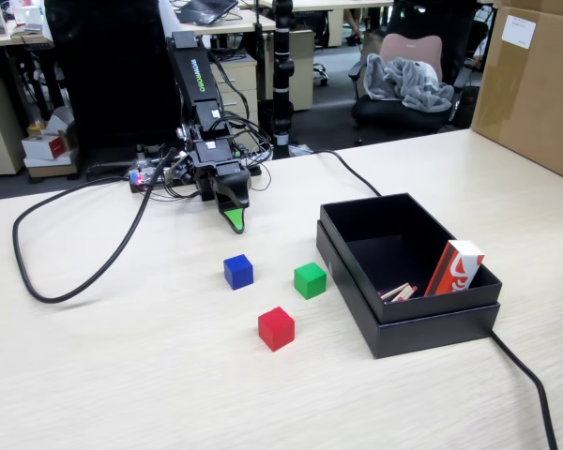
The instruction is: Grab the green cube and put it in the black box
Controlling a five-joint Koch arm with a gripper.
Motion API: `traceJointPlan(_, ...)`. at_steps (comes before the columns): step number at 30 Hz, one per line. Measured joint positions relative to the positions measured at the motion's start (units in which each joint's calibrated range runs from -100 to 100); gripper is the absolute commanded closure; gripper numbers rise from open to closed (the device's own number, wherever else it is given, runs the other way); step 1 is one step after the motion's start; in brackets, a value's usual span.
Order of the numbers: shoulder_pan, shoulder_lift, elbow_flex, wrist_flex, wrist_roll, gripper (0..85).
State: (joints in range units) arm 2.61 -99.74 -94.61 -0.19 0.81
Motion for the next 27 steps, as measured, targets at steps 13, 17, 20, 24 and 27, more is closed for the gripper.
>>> traceJointPlan(13,0.0,0.13,0.0,0.08,0.0,36.8)
traceJointPlan(17,0.0,0.0,0.0,0.08,0.0,37.1)
traceJointPlan(20,0.05,0.13,0.0,0.08,0.0,37.6)
traceJointPlan(24,0.24,0.13,0.0,0.0,-0.05,37.0)
traceJointPlan(27,0.24,0.13,0.0,0.08,-0.05,37.0)
